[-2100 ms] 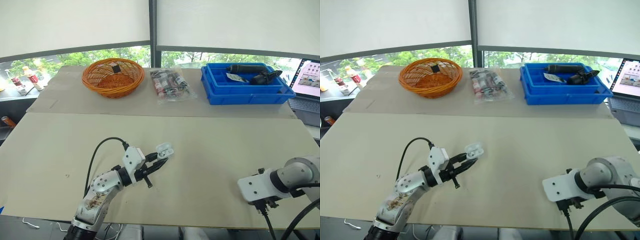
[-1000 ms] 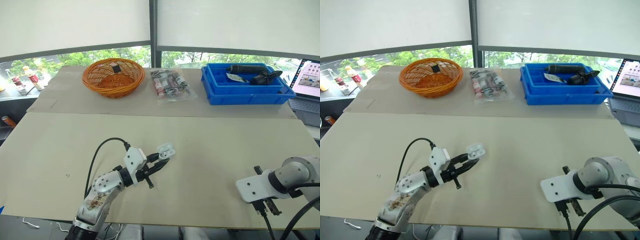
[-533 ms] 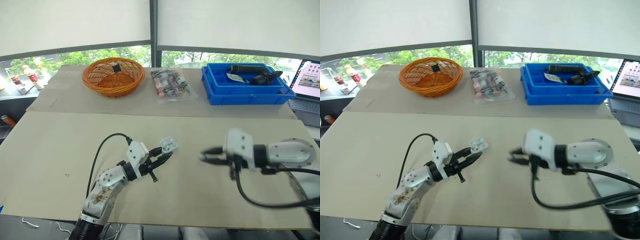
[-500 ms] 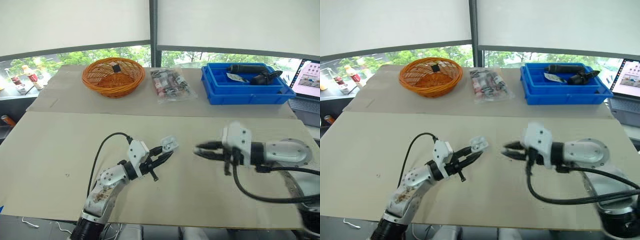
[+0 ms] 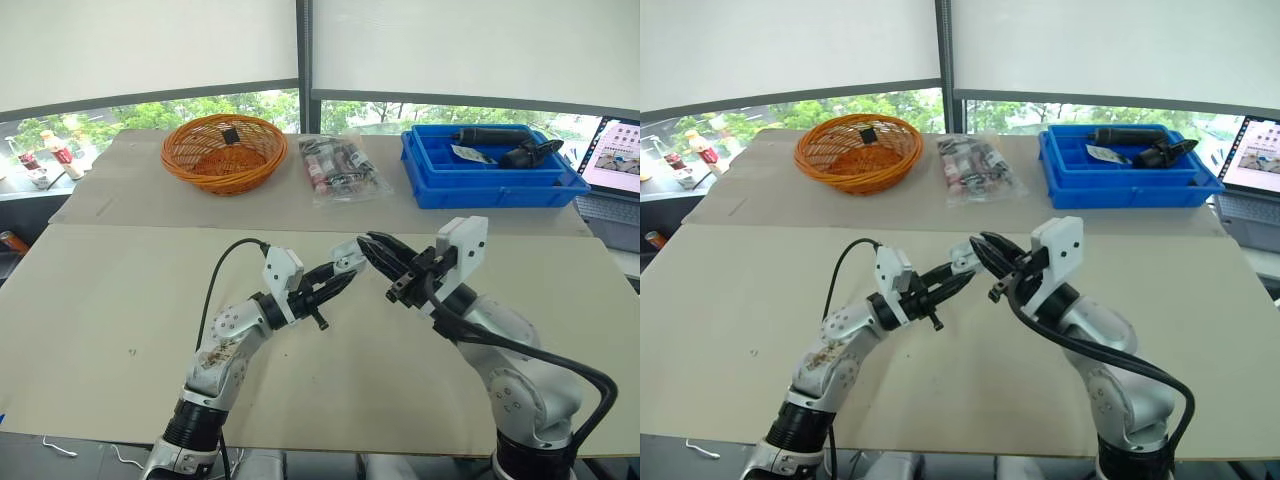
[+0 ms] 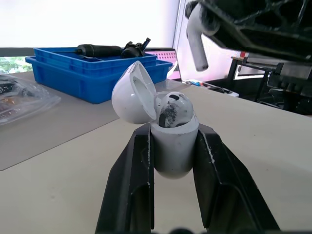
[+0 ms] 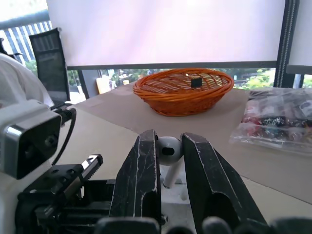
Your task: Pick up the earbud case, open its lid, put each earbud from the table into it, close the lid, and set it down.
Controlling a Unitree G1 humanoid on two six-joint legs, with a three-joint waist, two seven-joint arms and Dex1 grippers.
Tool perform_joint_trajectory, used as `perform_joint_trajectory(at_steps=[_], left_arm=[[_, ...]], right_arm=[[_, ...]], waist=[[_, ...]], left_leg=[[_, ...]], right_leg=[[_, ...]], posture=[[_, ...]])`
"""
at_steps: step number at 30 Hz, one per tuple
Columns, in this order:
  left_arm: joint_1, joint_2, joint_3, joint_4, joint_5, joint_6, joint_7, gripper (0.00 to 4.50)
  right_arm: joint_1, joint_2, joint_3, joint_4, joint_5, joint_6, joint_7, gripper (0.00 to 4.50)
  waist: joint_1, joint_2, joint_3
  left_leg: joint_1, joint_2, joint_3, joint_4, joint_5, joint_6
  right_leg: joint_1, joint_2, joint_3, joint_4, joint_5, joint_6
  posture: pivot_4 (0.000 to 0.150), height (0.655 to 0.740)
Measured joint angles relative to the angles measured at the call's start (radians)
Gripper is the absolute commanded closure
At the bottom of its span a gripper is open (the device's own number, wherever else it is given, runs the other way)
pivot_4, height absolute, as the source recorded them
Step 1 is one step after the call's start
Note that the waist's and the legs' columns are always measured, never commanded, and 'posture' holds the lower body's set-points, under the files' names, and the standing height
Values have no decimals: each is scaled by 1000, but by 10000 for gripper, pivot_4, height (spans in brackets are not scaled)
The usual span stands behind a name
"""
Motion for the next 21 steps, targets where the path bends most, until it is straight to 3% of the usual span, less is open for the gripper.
perform_joint_trajectory(at_steps=[21], left_arm=[[0,4,-4,3,0,1,-14,39215]], right_arm=[[43,-13,140,162,-204,-264,-37,41758]], waist=[[-18,0,0]], left_leg=[[0,0,0,-1,0,0]], right_leg=[[0,0,0,0,0,0]], posture=[[1500,7163]])
